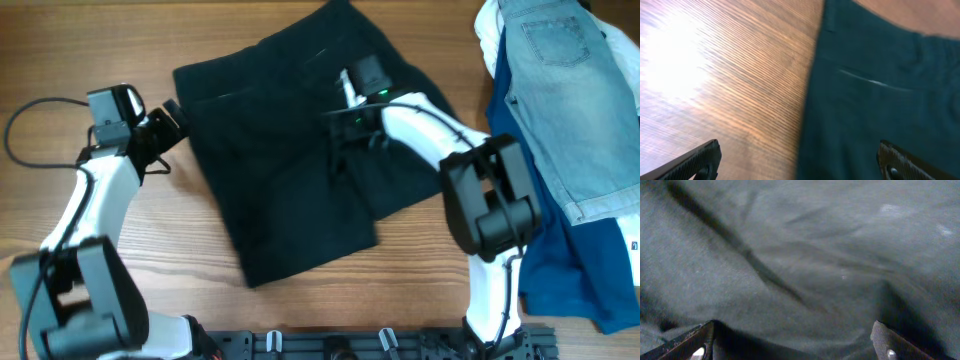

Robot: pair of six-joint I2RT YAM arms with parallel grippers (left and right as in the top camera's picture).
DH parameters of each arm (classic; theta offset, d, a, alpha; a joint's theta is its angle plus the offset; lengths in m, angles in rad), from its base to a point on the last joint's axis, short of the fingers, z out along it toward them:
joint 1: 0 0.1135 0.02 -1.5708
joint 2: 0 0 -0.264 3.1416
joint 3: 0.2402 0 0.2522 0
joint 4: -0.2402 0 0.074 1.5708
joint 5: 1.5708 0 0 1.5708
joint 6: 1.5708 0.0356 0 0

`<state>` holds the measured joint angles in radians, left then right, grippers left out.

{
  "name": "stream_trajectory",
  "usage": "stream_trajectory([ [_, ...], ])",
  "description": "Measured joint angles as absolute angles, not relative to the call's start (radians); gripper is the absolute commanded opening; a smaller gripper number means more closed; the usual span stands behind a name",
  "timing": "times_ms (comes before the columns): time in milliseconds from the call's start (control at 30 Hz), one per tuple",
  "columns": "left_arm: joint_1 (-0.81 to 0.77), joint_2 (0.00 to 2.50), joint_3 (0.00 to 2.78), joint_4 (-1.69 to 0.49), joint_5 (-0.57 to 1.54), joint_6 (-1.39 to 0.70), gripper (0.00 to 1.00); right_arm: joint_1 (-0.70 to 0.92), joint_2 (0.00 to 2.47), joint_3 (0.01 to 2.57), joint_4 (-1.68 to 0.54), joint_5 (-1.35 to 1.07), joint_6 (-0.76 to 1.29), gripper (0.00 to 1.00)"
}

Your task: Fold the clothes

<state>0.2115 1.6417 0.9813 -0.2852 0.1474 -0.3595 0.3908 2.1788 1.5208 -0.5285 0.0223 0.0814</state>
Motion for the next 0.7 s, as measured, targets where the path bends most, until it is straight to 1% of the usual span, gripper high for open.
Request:
stream_trajectory([
  [100, 0.187, 1.710, 0.981, -0.228, 0.155, -0.332, 1.00, 0.306, 2.183, 1.521, -0.522, 0.016, 0.013, 1.00],
  [167, 0.171, 1.736, 0.981, -0.154, 0.161, -0.323, 1.00, 0.264, 2.183, 1.535, -0.566, -0.016, -0.041, 1.00],
  [367, 0.142, 1.750, 1.011, 0.011, 0.166, -0.315, 1.00, 0.243, 2.145, 1.584, -0.747, -0.128, -0.080, 1.00],
  [433, 0.132, 1.798, 1.082, 0.018, 0.166, -0.313, 1.00, 0.252, 2.090, 1.614, -0.776, -0.142, -0.072, 1.00],
  [500, 0.125, 1.841, 1.134, 0.010, 0.166, -0.311, 1.00, 0.258, 1.985, 1.645, -0.781, -0.150, -0.064, 1.00],
  [533, 0.112, 1.921, 1.214, -0.010, 0.170, -0.295, 1.00, 0.259, 1.927, 1.657, -0.781, -0.149, -0.056, 1.00],
  [600, 0.095, 1.998, 1.291, -0.069, 0.175, -0.271, 1.00, 0.259, 1.820, 1.680, -0.782, -0.140, -0.046, 1.00],
  [700, 0.063, 2.102, 1.405, -0.131, 0.173, -0.195, 1.00, 0.258, 1.728, 1.698, -0.805, -0.121, -0.043, 1.00],
])
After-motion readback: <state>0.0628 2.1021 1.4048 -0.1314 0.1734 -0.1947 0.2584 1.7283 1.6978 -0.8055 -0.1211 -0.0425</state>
